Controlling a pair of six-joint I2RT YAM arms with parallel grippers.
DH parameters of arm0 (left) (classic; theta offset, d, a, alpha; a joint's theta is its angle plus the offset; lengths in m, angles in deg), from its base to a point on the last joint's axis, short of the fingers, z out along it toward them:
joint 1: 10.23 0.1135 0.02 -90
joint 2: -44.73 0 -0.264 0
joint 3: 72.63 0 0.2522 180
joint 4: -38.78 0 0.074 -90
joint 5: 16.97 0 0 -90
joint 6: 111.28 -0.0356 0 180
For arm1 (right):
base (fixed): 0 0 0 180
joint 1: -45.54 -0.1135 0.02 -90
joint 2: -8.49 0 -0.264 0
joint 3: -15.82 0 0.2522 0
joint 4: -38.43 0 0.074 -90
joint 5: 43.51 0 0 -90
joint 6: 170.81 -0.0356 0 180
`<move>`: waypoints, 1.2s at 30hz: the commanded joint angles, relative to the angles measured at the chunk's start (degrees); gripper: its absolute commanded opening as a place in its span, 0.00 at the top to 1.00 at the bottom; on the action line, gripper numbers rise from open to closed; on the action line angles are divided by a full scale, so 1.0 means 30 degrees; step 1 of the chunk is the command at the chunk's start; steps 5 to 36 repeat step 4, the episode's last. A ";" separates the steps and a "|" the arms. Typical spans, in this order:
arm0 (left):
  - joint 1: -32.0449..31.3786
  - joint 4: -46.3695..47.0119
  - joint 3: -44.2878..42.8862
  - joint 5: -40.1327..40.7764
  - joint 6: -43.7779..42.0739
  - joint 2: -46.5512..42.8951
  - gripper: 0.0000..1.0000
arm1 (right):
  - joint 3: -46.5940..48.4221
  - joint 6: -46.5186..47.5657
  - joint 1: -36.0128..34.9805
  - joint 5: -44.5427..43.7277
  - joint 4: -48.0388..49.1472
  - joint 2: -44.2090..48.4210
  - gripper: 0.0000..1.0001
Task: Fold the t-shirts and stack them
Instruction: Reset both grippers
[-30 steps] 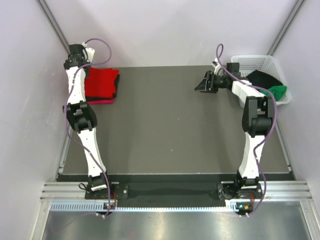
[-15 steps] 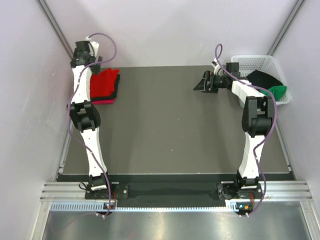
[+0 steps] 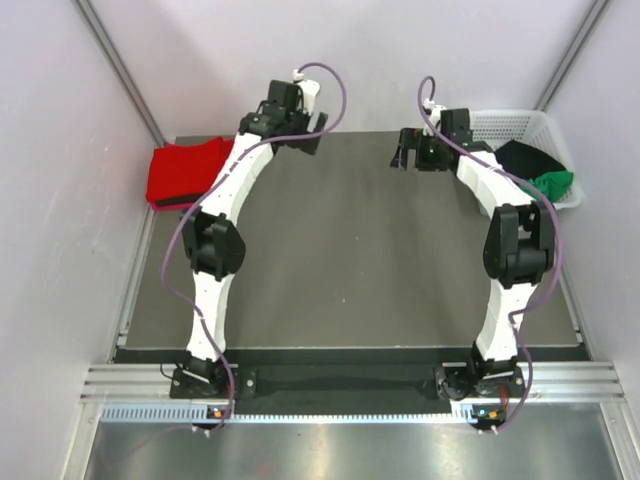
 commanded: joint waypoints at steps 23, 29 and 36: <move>0.0459 -0.0526 0.1037 -0.2838 0.2816 0.0209 0.01 | -0.0248 0.0625 -0.0889 -0.3300 -0.0724 0.2385 0.00; 0.0459 -0.0526 0.1037 -0.2838 0.2816 0.0209 0.01 | -0.0248 0.0625 -0.0889 -0.3300 -0.0724 0.2385 0.00; 0.0459 -0.0526 0.1037 -0.2838 0.2816 0.0209 0.01 | -0.0248 0.0625 -0.0889 -0.3300 -0.0724 0.2385 0.00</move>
